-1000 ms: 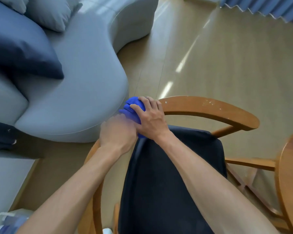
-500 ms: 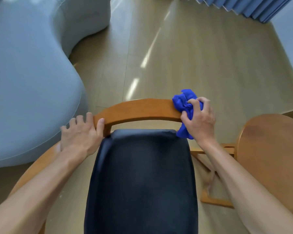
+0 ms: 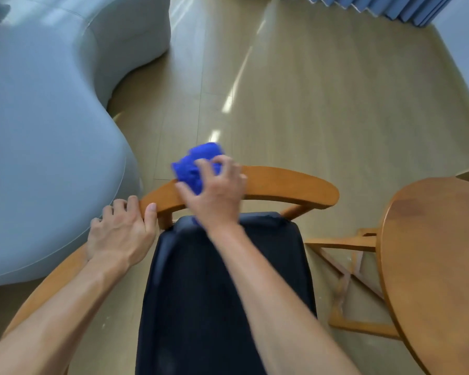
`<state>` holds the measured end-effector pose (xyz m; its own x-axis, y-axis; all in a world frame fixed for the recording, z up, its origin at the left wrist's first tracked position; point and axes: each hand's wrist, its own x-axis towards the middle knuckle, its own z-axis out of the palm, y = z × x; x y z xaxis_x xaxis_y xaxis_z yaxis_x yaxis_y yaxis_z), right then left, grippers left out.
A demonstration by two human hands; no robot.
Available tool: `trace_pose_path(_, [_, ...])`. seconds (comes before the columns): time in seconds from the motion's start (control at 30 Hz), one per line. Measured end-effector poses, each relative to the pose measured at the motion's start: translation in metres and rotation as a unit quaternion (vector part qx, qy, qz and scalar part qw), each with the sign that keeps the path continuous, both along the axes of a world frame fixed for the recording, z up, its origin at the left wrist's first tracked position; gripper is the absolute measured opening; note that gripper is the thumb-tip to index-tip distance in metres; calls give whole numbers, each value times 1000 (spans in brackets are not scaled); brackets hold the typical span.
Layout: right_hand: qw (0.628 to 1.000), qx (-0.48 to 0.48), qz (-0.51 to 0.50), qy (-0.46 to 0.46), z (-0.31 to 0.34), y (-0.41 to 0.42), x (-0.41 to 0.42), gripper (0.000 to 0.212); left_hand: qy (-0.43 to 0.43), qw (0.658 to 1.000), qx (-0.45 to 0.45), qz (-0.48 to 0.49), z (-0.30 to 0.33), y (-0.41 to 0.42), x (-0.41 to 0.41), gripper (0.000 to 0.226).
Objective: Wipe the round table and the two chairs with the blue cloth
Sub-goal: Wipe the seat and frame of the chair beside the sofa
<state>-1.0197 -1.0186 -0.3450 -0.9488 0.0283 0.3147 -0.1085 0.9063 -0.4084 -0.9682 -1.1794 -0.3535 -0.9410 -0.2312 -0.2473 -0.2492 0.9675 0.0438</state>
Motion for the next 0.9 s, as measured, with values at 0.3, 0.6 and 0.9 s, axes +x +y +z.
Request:
trace_pose_path(0.3, [999,23,24,-10,1,111,-11,34,29,999,0,-15,7,3,2,58])
trace_pose_path(0.6, [960,-75,-269,-14,1,177,-1,35,18,1000,-8,-15,5,3,1,56])
trace_pose_path(0.9, [988,5,150,18,-11,-30,13,33,9,1000,10,-8,4,3,1,46])
